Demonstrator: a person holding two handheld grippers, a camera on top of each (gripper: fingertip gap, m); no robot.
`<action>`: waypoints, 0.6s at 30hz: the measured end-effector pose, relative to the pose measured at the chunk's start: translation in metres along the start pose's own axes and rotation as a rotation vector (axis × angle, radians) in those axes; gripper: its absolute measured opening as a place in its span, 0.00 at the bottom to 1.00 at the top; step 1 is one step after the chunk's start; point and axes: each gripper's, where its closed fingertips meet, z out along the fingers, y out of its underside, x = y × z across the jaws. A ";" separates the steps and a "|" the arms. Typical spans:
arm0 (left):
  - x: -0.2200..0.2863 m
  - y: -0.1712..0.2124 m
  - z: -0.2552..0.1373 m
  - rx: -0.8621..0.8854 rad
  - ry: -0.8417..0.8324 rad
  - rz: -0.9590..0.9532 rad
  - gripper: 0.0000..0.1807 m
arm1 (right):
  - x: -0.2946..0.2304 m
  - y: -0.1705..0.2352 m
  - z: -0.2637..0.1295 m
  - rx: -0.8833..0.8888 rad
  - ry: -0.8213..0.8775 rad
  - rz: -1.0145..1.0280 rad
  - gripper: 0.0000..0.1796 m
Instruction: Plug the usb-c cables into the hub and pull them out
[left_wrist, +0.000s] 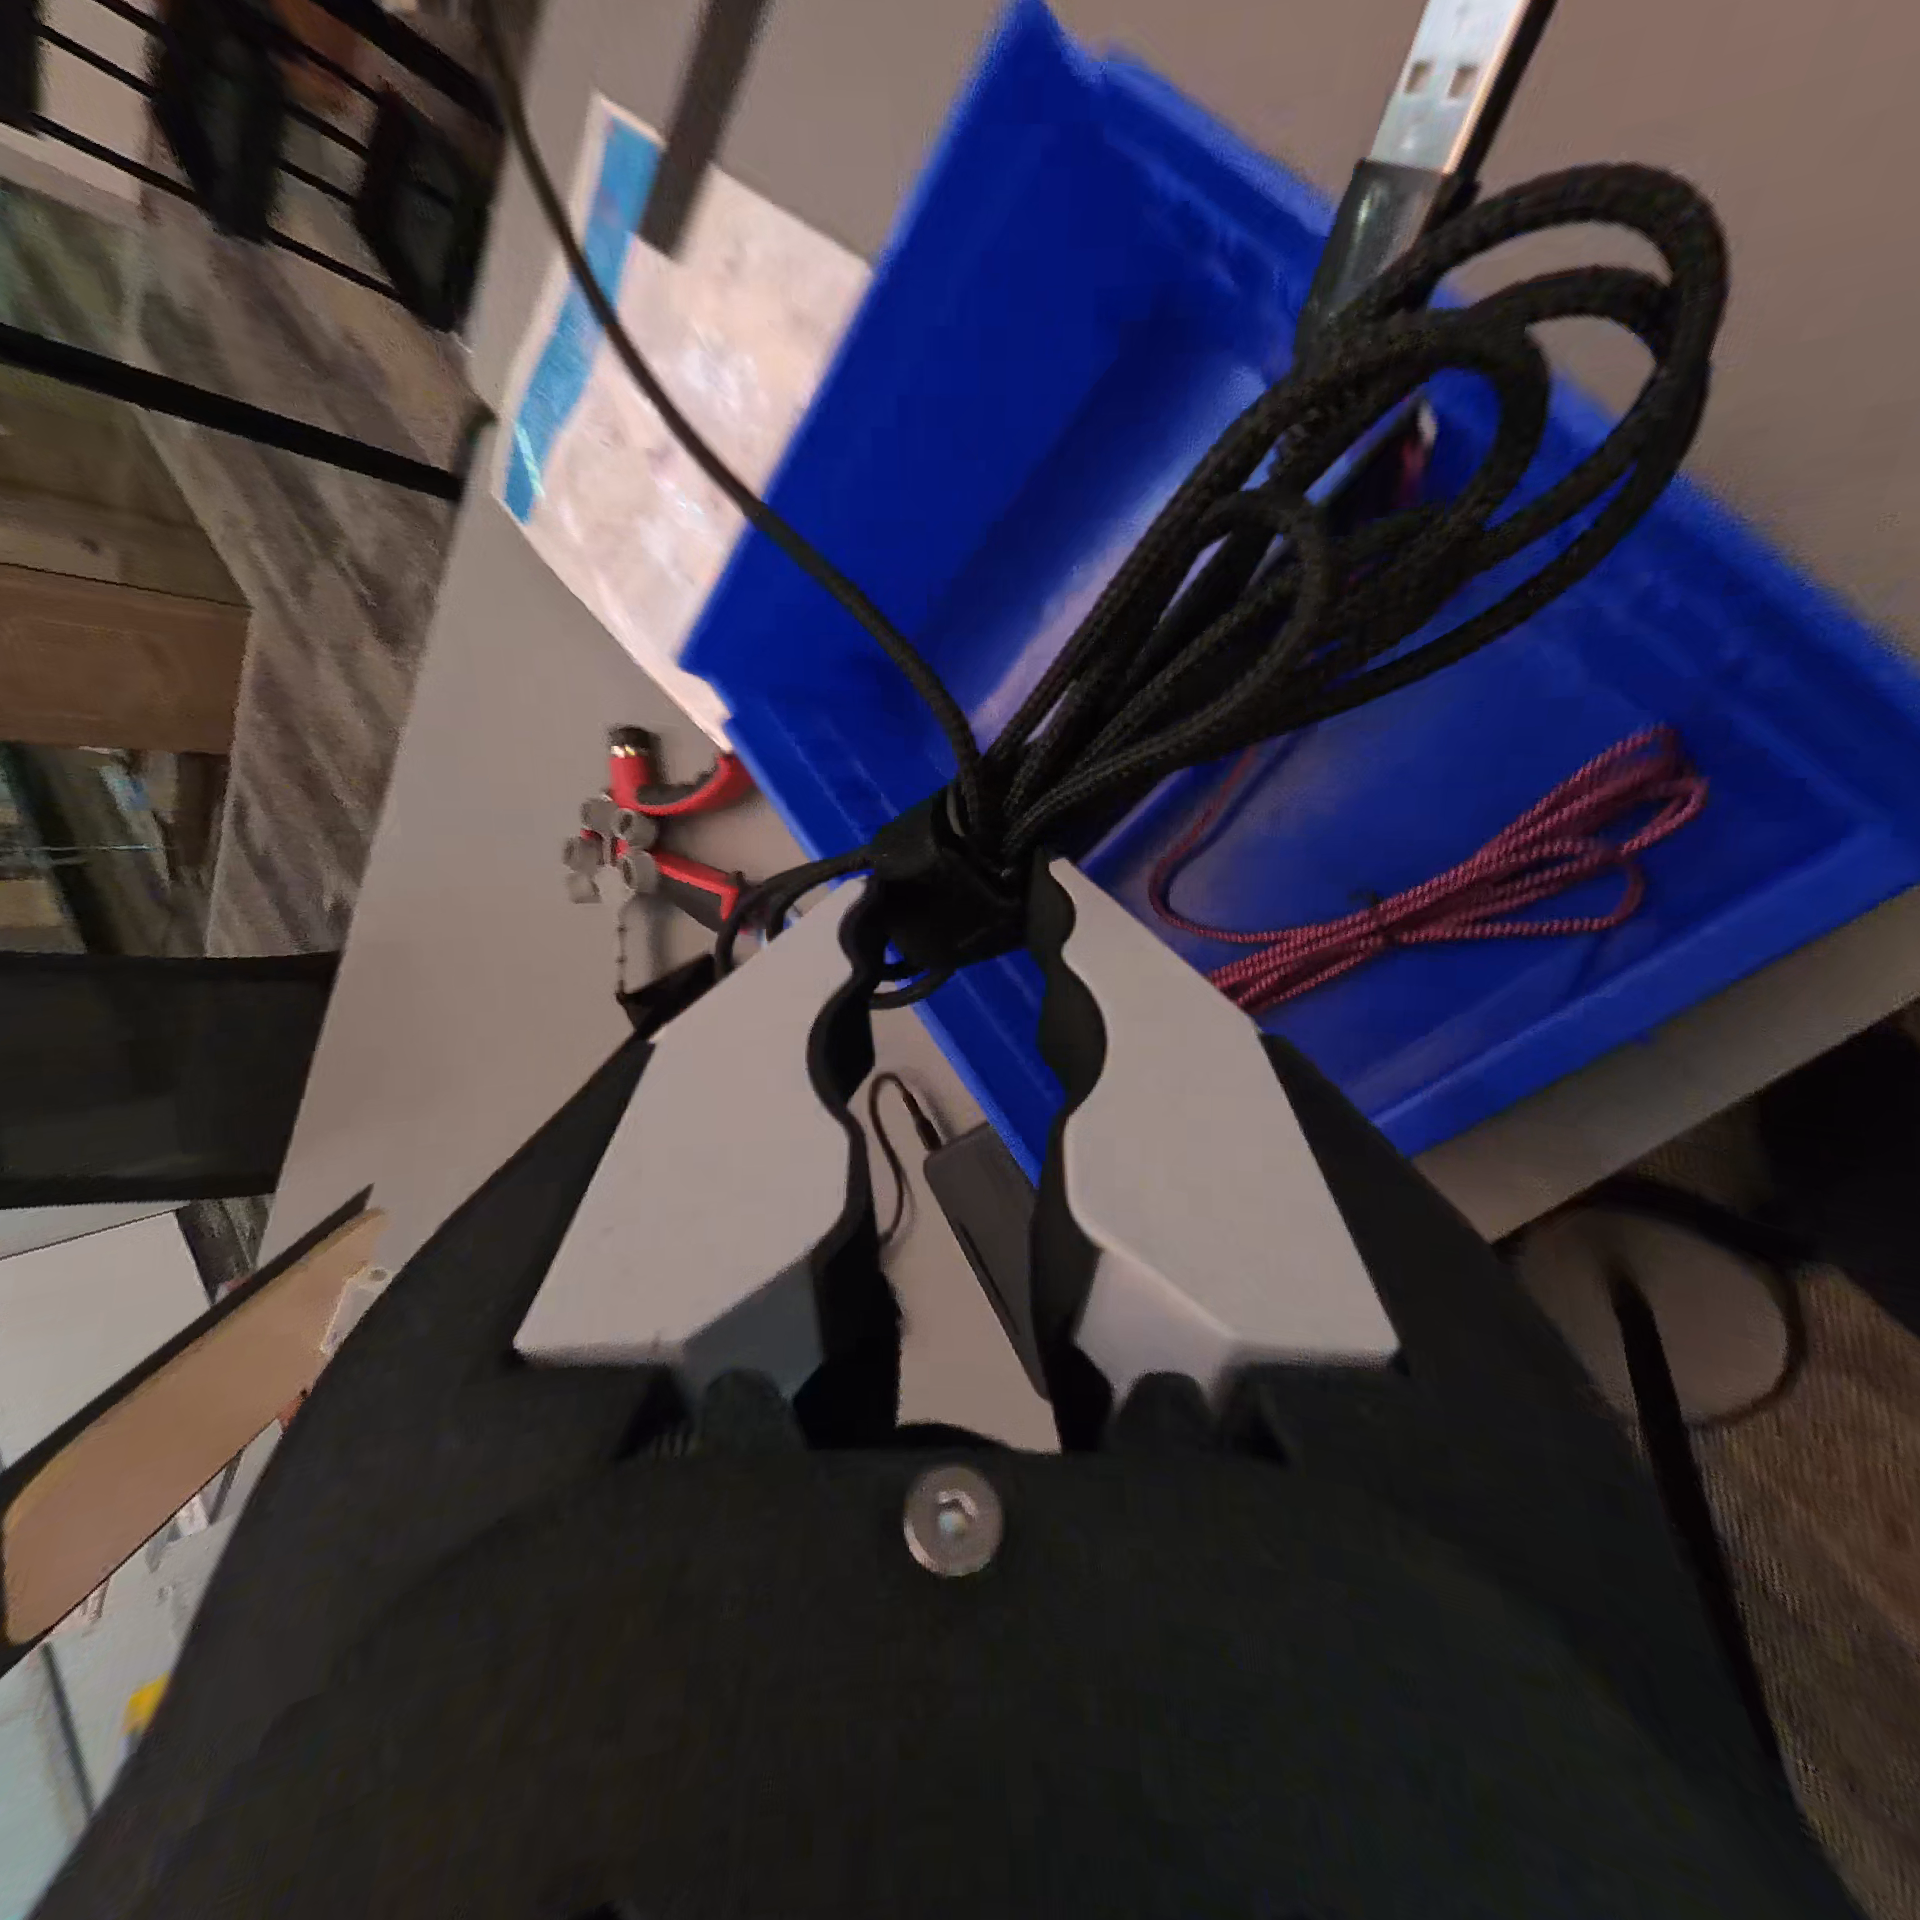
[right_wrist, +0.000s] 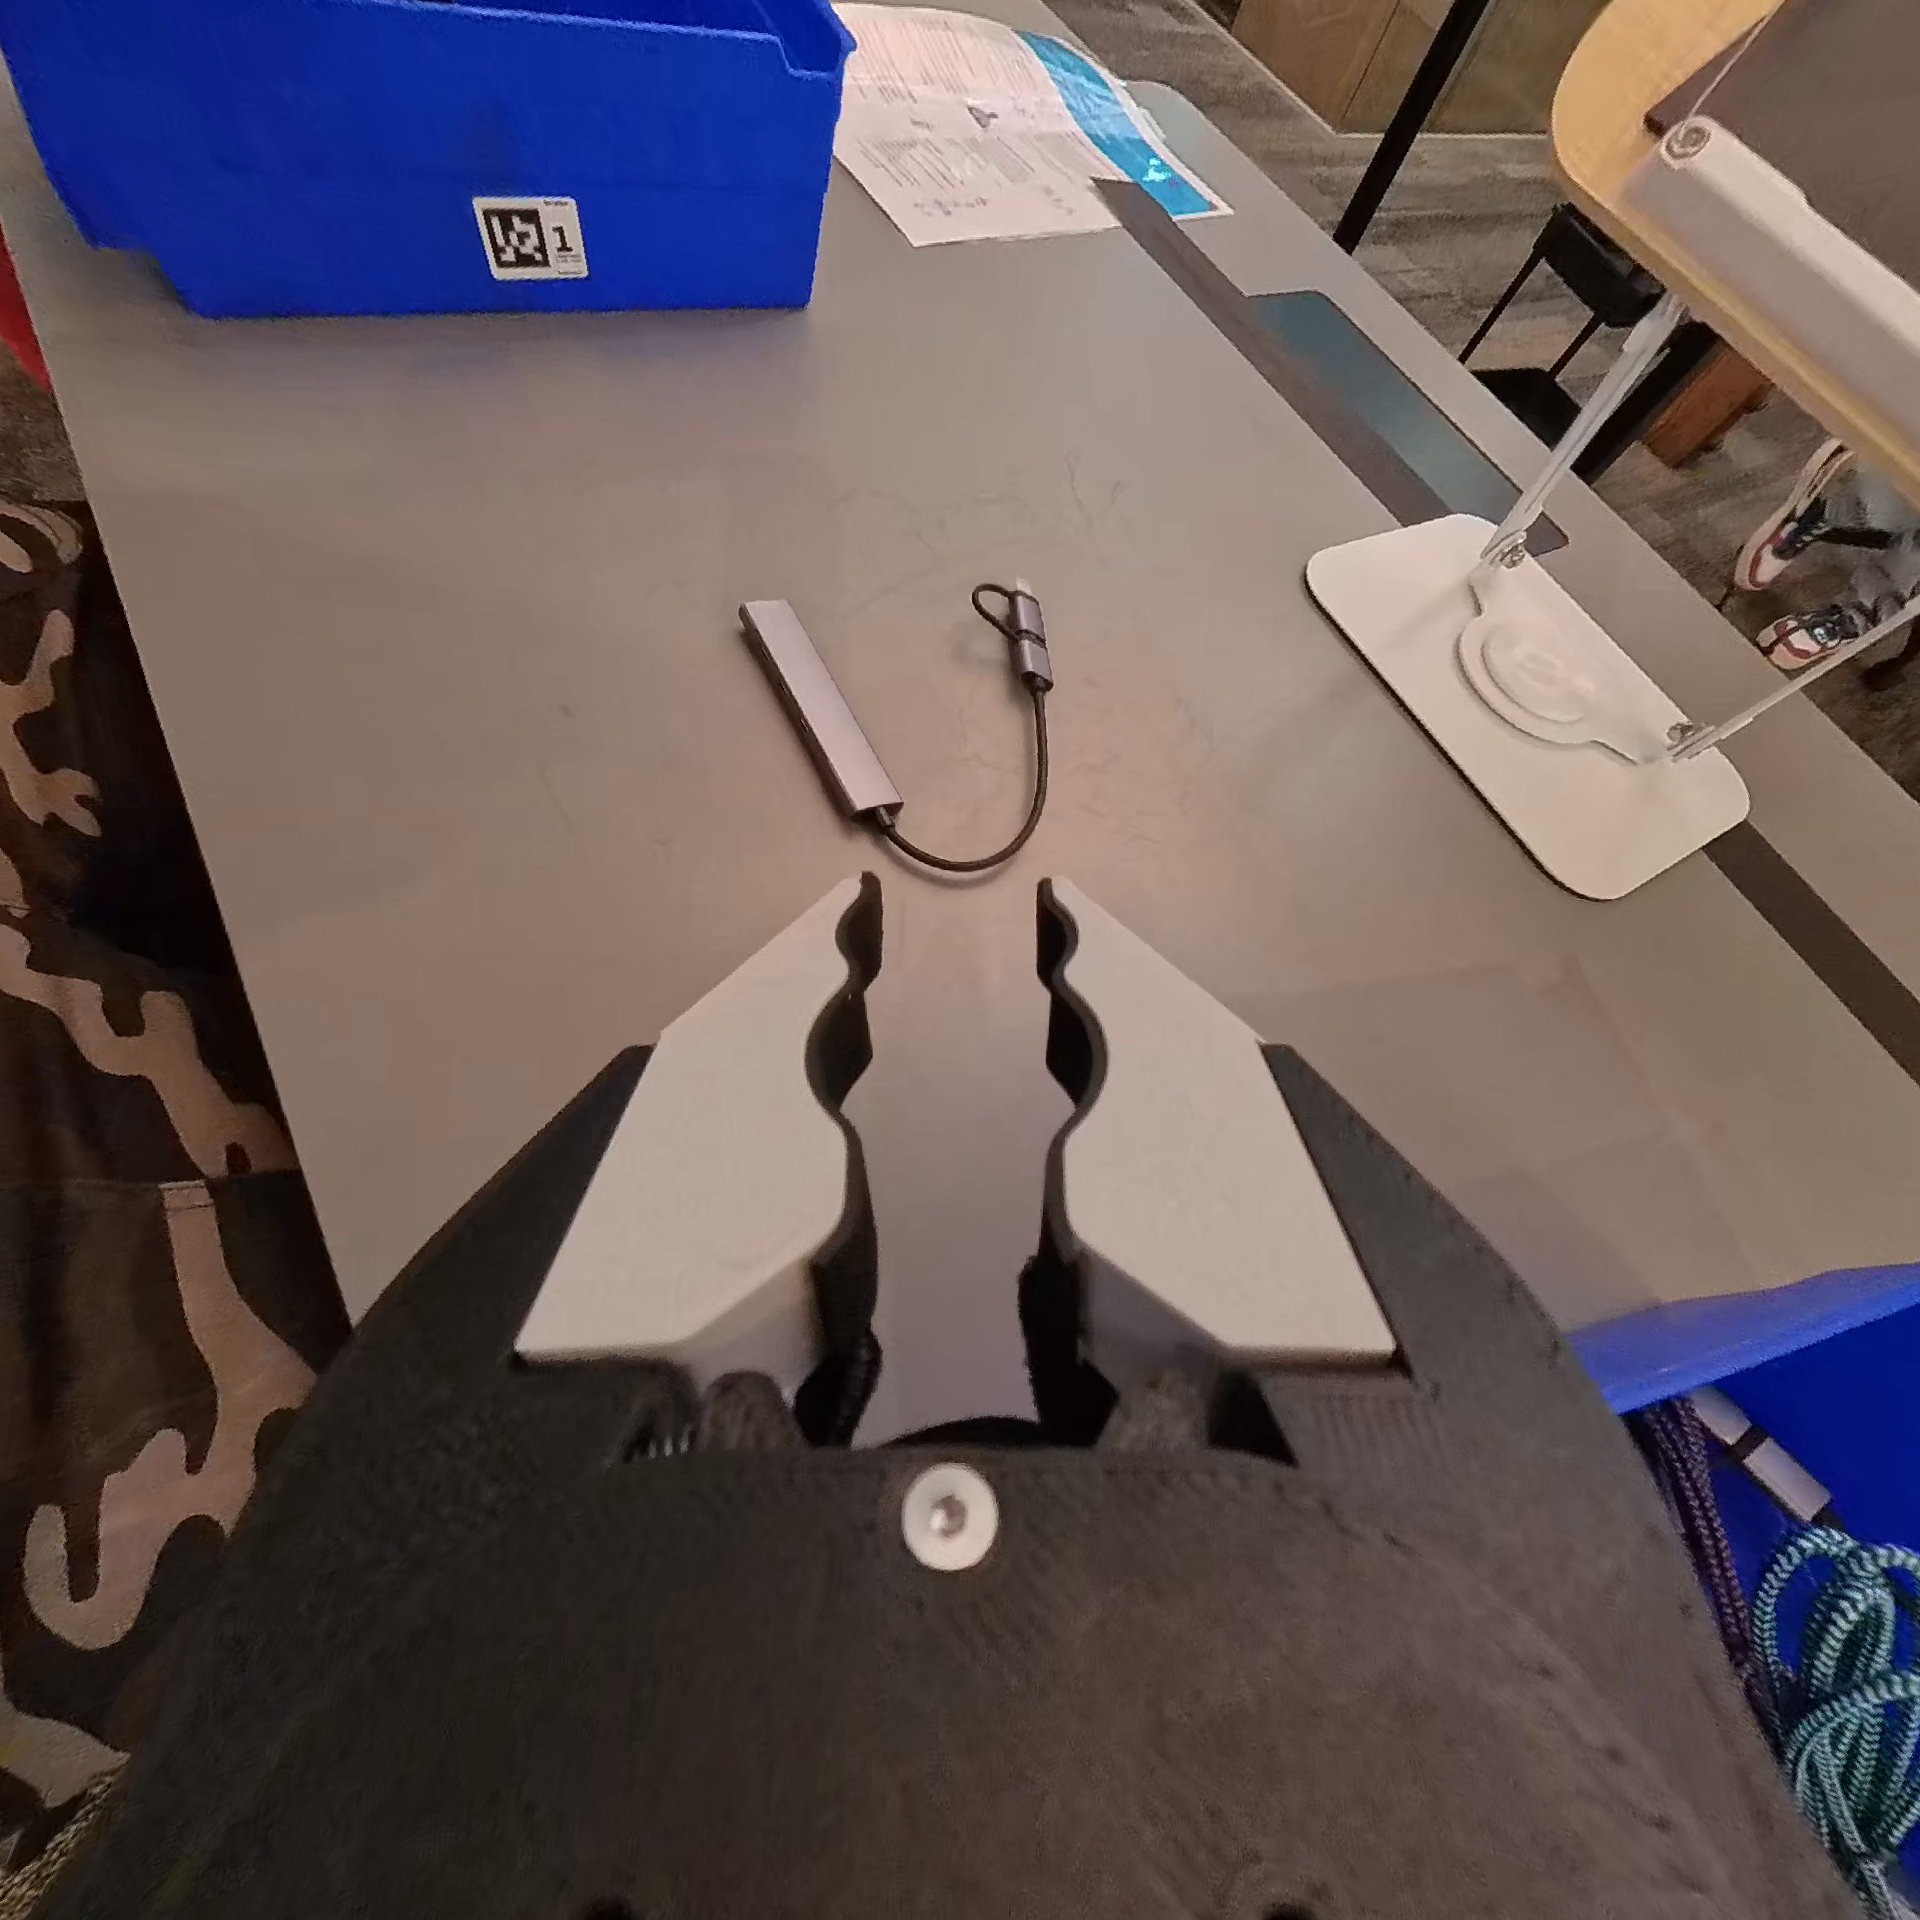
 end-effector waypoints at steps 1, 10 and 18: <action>-0.003 -0.012 -0.010 0.032 -0.010 -0.014 0.15 | -0.001 -0.001 -0.001 0.003 0.001 -0.001 0.15; 0.067 -0.166 -0.041 0.242 0.040 0.139 0.14 | -0.001 -0.003 -0.008 0.024 0.010 0.005 0.15; 0.204 -0.244 0.021 0.265 0.261 0.346 0.14 | 0.004 0.002 -0.024 0.037 0.038 0.051 0.15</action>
